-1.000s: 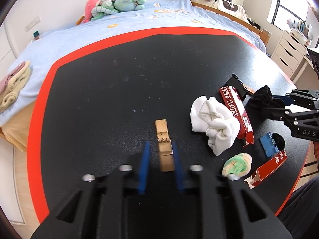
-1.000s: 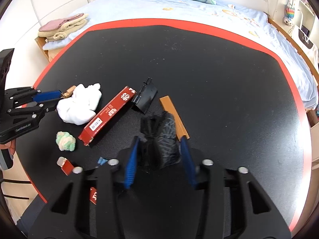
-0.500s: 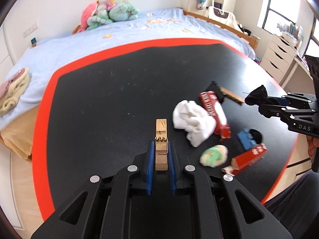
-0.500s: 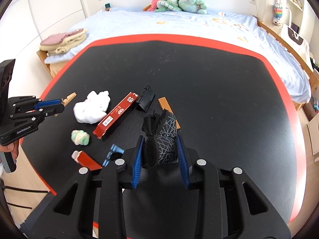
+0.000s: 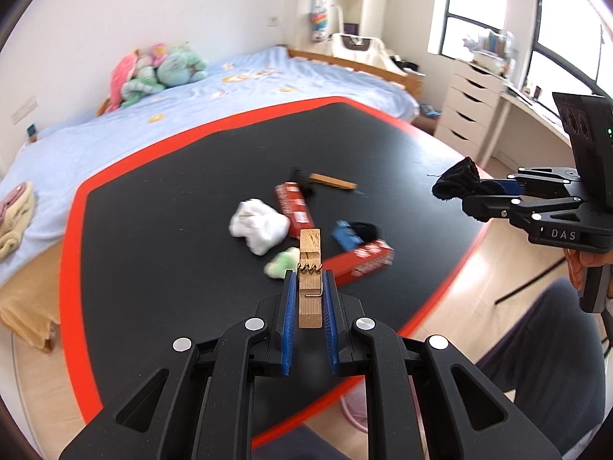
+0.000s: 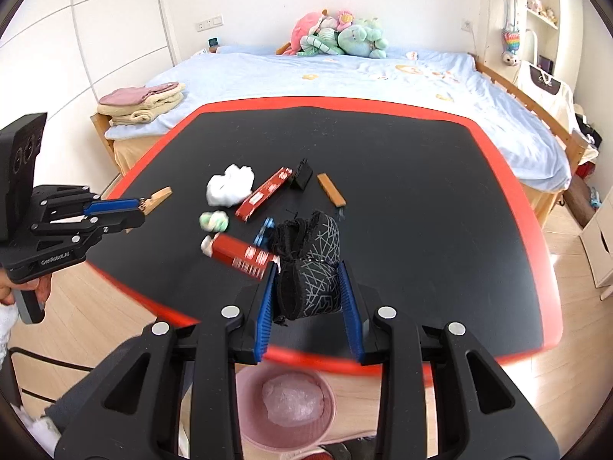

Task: Collect trash
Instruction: 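Carry clothespin and black cloth over the pink wastebasket and open both tools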

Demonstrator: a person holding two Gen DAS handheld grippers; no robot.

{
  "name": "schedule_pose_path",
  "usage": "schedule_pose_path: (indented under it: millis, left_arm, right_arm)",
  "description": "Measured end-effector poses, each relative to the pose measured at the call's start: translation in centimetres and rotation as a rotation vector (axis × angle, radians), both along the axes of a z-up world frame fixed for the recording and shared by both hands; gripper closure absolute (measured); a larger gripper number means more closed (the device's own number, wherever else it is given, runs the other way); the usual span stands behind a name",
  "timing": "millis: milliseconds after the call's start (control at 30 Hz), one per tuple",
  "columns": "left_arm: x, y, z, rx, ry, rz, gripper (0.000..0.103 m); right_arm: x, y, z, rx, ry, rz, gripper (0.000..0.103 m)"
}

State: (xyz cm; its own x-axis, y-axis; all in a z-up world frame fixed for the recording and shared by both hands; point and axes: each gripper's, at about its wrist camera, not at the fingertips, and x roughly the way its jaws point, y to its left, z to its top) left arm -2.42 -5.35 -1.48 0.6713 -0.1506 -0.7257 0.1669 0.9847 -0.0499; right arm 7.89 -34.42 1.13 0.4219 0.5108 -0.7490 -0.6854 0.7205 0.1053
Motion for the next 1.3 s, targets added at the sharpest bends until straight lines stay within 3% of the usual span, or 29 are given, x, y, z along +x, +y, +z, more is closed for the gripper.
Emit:
schedule_pose_path:
  millis: [267,500,867,967,1000,1033,1067,1100,1167,1300]
  left_arm:
    - [-2.6,-4.0,-1.8,-0.047,0.033,-0.095,0.089]
    - [-4.3,-6.7,-3.9,-0.066,0.085,-0.156,0.089]
    - [-5.3,-8.8,-6.1,-0.069,0.145,-0.209,0.089]
    - [-5.2,-9.0,-6.3,-0.082,0.158,-0.221,0.087]
    - [-5.2,-9.1,-6.4,-0.078,0.156,-0.221,0.082]
    - [-5.1,-9.1,-6.5,-0.072,0.158,-0.218,0.069]
    - [-4.9,-9.1,-6.6,-0.067,0.157,-0.211,0.059]
    - [-4.9,-8.9,-6.6,-0.068,0.154,-0.204,0.042]
    - [-4.8,-8.6,-6.6,-0.073,0.144,-0.178,0.018]
    - [-4.7,-7.9,-6.4,-0.074,0.129,-0.141,0.010]
  right_arm:
    - [-5.8,-3.3,-1.1,0.003,0.018,-0.009,0.071]
    - [-9.1,-4.4,-3.9,-0.015,0.084,-0.003,0.071]
    - [-10.4,-4.6,-6.4,-0.021,0.154,0.017,0.071]
    - [-10.3,-4.7,-6.6,-0.013,0.173,0.024,0.066]
    - [-10.3,-4.6,-6.7,-0.018,0.173,0.023,0.055]
    - [-10.3,-4.8,-6.7,-0.019,0.168,0.015,0.037]
    - [-10.2,-4.9,-6.8,-0.019,0.164,0.005,0.029]
    - [-10.1,-5.0,-6.9,-0.020,0.160,-0.008,0.019]
    - [-9.8,-5.4,-7.0,-0.020,0.159,-0.033,0.013]
    - [-9.4,-5.8,-7.2,-0.026,0.162,-0.065,0.008]
